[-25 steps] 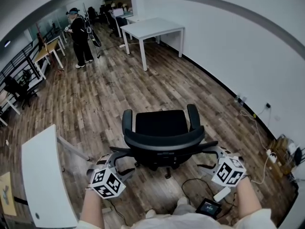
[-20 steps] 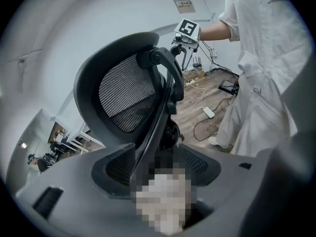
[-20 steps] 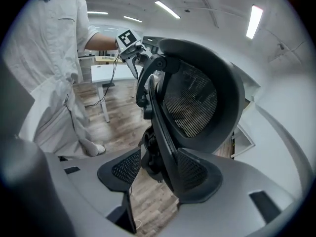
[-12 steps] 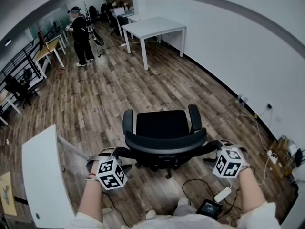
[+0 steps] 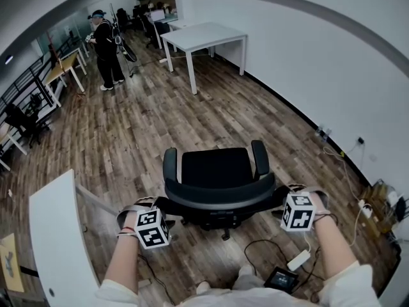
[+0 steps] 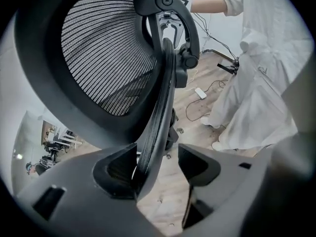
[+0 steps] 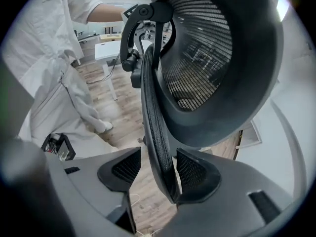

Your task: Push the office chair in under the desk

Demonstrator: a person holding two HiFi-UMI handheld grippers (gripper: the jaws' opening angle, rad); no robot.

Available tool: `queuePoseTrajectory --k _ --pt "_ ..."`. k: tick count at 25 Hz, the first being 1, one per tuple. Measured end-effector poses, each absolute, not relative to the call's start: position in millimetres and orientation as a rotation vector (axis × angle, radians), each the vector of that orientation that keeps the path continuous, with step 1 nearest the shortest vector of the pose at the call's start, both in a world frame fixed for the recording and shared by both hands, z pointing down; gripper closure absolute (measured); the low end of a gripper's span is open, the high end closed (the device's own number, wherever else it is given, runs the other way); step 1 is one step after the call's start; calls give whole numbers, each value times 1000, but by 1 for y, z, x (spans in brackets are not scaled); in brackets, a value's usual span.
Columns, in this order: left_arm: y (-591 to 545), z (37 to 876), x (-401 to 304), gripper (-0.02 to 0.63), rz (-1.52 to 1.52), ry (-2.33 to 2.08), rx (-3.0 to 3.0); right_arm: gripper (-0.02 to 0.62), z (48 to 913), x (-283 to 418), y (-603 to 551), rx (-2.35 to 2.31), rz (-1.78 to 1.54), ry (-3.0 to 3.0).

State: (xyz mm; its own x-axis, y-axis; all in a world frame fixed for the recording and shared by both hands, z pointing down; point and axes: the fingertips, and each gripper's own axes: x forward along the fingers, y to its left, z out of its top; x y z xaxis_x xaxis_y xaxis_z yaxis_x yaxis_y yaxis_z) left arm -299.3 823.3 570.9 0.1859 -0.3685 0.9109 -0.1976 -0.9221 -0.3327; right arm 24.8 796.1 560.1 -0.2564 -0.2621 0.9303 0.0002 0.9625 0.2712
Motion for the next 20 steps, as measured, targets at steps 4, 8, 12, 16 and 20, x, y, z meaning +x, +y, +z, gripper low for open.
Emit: queuePoseTrajectory --k 4,8,12,16,20 --pt "823 577 -303 362 -1896 514 -2295 354 572 25 795 125 -232 -1764" --pt "821 582 -306 362 -1943 523 -2264 356 582 24 793 101 -258 -1720" --pt "814 590 -310 368 -1971 557 -2210 405 583 21 788 129 -332 -1698" --pt "806 597 -316 401 -2007 586 -2143 441 581 19 787 130 -359 -1689" --pt "805 603 -318 433 -2077 545 -2112 446 581 19 787 127 -354 -1690"
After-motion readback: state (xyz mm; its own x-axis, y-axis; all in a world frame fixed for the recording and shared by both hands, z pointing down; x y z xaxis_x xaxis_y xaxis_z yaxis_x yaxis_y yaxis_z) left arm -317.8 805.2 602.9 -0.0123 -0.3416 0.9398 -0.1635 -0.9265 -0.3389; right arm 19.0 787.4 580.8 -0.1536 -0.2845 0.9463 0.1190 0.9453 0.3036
